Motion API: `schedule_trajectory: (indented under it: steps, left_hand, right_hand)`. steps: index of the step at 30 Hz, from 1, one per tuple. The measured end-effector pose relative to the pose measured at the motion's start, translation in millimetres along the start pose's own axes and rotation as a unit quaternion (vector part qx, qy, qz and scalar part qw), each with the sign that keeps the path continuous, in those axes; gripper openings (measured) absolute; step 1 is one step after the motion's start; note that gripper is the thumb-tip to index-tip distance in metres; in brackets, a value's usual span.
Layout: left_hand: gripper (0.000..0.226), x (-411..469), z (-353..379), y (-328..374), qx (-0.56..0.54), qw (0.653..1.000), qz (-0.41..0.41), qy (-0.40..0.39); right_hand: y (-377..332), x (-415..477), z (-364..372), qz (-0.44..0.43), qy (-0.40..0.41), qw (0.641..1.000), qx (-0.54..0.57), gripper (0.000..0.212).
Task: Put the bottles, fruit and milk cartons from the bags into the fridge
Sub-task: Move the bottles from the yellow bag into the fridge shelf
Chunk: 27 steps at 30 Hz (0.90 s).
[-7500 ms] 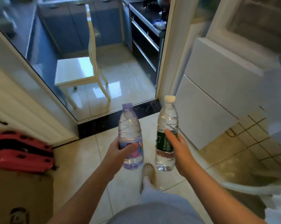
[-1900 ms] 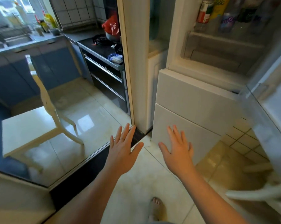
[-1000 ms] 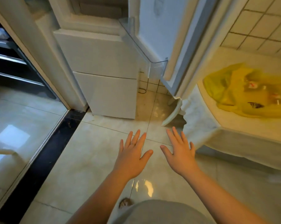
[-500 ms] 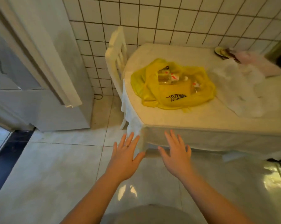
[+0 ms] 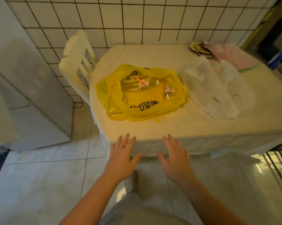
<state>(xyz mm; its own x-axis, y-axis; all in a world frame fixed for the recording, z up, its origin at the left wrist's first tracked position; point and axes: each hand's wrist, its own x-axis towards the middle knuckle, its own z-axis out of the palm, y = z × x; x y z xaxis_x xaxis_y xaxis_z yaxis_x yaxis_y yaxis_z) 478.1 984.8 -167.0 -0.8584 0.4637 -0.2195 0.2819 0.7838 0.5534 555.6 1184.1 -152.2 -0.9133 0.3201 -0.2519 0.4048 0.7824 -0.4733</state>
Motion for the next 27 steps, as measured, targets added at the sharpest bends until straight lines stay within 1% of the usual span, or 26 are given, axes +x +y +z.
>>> schedule_trajectory:
  steps: [5, 9, 11, 13, 16, 19, 21, 23, 25, 27]
  left_hand:
    - [0.069, 69.7, -15.8, 2.8, 0.016, 0.998, -0.003, 0.063]
    - [0.067, 130.5, -45.6, -0.2, 0.012, 0.988, -0.021, 0.15]
    - [0.071, 159.1, -64.0, -1.7, 0.007, 0.981, -0.044, 0.188]
    - [0.079, 187.9, -81.1, -6.0, 0.002, 0.976, -0.067, 0.207]
    - [0.087, 227.7, -101.9, -15.1, 0.0, 0.974, -0.105, 0.203]
    - [0.088, 258.0, -116.6, -22.7, -0.008, 0.972, -0.135, 0.193]
    - [0.087, 273.1, -121.7, -29.1, -0.003, 0.971, -0.152, 0.183]
    - [0.082, 283.0, -124.9, -34.7, 0.004, 0.971, -0.166, 0.172]
    - [0.069, 288.3, -127.0, -38.9, 0.022, 0.97, -0.17, 0.17]
    - [0.056, 291.4, -129.8, -41.8, 0.04, 0.968, -0.174, 0.174]
  right_hand:
    - [-8.0, 66.4, -16.2, -0.017, 0.014, 1.0, -0.008, 0.067]
    - [-32.4, 134.2, -31.7, -0.051, 0.024, 0.998, -0.024, 0.068]
    - [-49.1, 170.2, -41.4, -0.077, 0.018, 0.997, -0.027, 0.069]
    - [-67.6, 207.3, -49.7, -0.108, 0.014, 0.994, -0.025, 0.071]
    - [-93.8, 255.5, -58.6, -0.163, 0.019, 0.986, -0.022, 0.075]
    - [-116.5, 296.2, -64.3, -0.2, 0.015, 0.979, -0.034, 0.076]
    - [-131.9, 322.9, -64.7, -0.215, 0.01, 0.974, -0.067, 0.077]
    - [-145.4, 347.1, -61.4, -0.219, 0.003, 0.969, -0.112, 0.079]
    - [-153.9, 366.8, -56.0, -0.218, -0.009, 0.965, -0.148, 0.08]
    - [-156.5, 383.7, -50.9, -0.22, -0.019, 0.959, -0.176, 0.076]
